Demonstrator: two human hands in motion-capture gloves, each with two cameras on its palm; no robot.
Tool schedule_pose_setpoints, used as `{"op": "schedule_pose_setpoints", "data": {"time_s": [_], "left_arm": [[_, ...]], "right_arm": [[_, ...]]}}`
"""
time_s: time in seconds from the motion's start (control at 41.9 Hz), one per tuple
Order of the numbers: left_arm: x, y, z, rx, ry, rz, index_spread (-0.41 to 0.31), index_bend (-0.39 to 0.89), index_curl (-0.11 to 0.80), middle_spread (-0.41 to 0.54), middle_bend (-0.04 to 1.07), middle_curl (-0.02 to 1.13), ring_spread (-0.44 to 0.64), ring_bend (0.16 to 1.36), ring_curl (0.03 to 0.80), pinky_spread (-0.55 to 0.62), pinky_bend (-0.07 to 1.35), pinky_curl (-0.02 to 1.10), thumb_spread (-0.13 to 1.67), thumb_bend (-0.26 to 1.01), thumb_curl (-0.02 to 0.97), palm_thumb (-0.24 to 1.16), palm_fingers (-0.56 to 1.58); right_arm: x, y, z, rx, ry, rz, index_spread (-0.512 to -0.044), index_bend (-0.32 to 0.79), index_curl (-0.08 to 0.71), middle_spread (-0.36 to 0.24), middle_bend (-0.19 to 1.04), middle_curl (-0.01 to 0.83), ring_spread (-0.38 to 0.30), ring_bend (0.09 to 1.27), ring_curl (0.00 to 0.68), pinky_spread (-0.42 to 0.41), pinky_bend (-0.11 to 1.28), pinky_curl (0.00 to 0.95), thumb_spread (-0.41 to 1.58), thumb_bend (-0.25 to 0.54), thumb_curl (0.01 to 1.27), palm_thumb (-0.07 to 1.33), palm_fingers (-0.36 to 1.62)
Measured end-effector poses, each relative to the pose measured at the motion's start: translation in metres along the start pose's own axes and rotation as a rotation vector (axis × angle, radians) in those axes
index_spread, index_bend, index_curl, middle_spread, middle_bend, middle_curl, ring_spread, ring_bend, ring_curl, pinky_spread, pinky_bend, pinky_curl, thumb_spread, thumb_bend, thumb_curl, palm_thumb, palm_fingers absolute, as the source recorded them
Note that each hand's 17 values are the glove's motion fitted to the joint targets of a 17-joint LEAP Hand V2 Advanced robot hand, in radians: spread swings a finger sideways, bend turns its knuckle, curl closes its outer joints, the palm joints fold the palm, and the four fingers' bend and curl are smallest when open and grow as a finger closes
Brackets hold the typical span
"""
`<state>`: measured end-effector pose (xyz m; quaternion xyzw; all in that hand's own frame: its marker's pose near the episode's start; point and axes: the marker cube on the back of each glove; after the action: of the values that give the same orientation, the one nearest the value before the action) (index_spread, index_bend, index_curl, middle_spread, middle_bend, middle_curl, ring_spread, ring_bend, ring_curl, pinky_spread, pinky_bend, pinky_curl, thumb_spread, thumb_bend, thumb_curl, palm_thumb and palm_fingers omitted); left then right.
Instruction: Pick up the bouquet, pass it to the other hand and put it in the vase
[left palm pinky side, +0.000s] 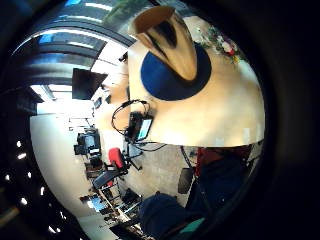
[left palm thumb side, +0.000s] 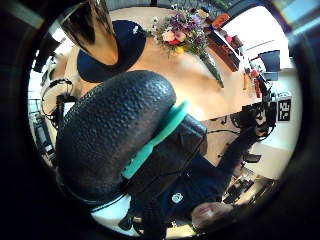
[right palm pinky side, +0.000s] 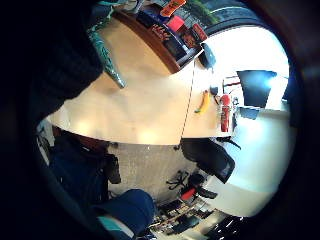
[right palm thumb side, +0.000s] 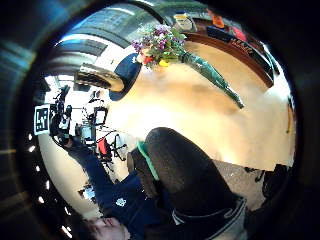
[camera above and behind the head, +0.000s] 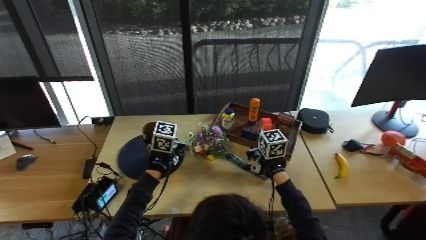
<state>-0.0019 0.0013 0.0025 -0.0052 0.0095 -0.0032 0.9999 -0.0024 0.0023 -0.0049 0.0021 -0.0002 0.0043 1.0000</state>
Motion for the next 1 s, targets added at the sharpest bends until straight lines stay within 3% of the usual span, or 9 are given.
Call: {"op": "schedule_pose_setpoints", "data": {"time_s": [0.072,0.191,0.358,0.501,0.644,0.788,1.002], "left_arm": [[-0.002,0.001,0.003,-0.013,0.029,0.005,-0.049,0.20,0.088,0.136,0.15,0.05,0.22,0.37,0.080,0.24,0.31,0.09,0.54,-0.01,0.018,0.00,0.25],[-0.007,0.003,0.007,-0.026,0.076,0.026,-0.057,0.17,0.136,0.206,0.14,0.08,0.31,0.43,0.132,0.34,0.34,0.14,0.77,-0.02,0.044,-0.02,0.18],[-0.011,0.006,0.008,-0.019,0.068,0.020,-0.067,0.16,0.180,0.250,0.15,0.11,0.37,0.50,0.171,0.40,0.37,0.19,0.94,-0.03,0.075,-0.03,0.12],[-0.007,0.006,0.008,-0.005,0.048,0.016,-0.070,0.16,0.206,0.269,0.16,0.13,0.38,0.56,0.197,0.43,0.39,0.21,1.01,-0.03,0.097,-0.04,0.11],[0.000,0.006,0.008,0.005,0.056,0.042,-0.071,0.16,0.230,0.278,0.17,0.16,0.39,0.58,0.215,0.44,0.39,0.23,1.05,-0.04,0.114,-0.04,0.09],[0.005,0.006,0.009,-0.004,0.084,0.069,-0.072,0.15,0.248,0.279,0.18,0.18,0.38,0.60,0.227,0.44,0.39,0.25,1.07,-0.04,0.128,-0.04,0.08],[0.008,0.002,0.011,-0.004,0.086,0.072,-0.072,0.15,0.267,0.275,0.19,0.21,0.37,0.61,0.240,0.44,0.39,0.27,1.08,-0.04,0.143,-0.04,0.08]], "right_arm": [[-0.003,0.004,-0.008,0.012,0.018,0.009,-0.232,0.13,0.058,-0.005,0.21,0.071,0.047,0.33,0.077,0.116,0.39,0.117,0.56,0.105,0.06,0.19,0.29],[-0.004,0.000,-0.018,0.052,0.071,0.027,-0.308,0.13,0.096,-0.020,0.23,0.128,0.053,0.37,0.129,0.154,0.40,0.171,0.80,0.090,0.09,0.21,0.30],[-0.007,0.001,-0.037,0.074,0.071,0.039,-0.355,0.13,0.127,-0.028,0.25,0.184,0.049,0.41,0.172,0.175,0.40,0.212,0.98,0.058,0.13,0.22,0.31],[-0.004,-0.010,-0.049,0.059,0.068,0.080,-0.364,0.15,0.164,-0.046,0.28,0.227,0.031,0.42,0.193,0.180,0.37,0.226,1.06,0.029,0.16,0.23,0.39],[0.005,-0.031,-0.047,0.020,0.006,0.151,-0.334,0.15,0.193,-0.045,0.22,0.246,0.001,0.46,0.227,0.190,0.44,0.266,1.10,0.001,0.19,0.24,0.52],[0.021,-0.060,-0.023,0.000,0.025,0.247,-0.301,0.11,0.198,-0.043,0.24,0.281,-0.037,0.50,0.262,0.182,0.45,0.288,1.12,0.006,0.22,0.31,0.63],[0.036,-0.089,0.024,-0.077,-0.042,0.314,-0.285,0.10,0.203,-0.044,0.24,0.319,-0.057,0.51,0.299,0.179,0.47,0.317,1.14,-0.014,0.25,0.34,0.61]]}}
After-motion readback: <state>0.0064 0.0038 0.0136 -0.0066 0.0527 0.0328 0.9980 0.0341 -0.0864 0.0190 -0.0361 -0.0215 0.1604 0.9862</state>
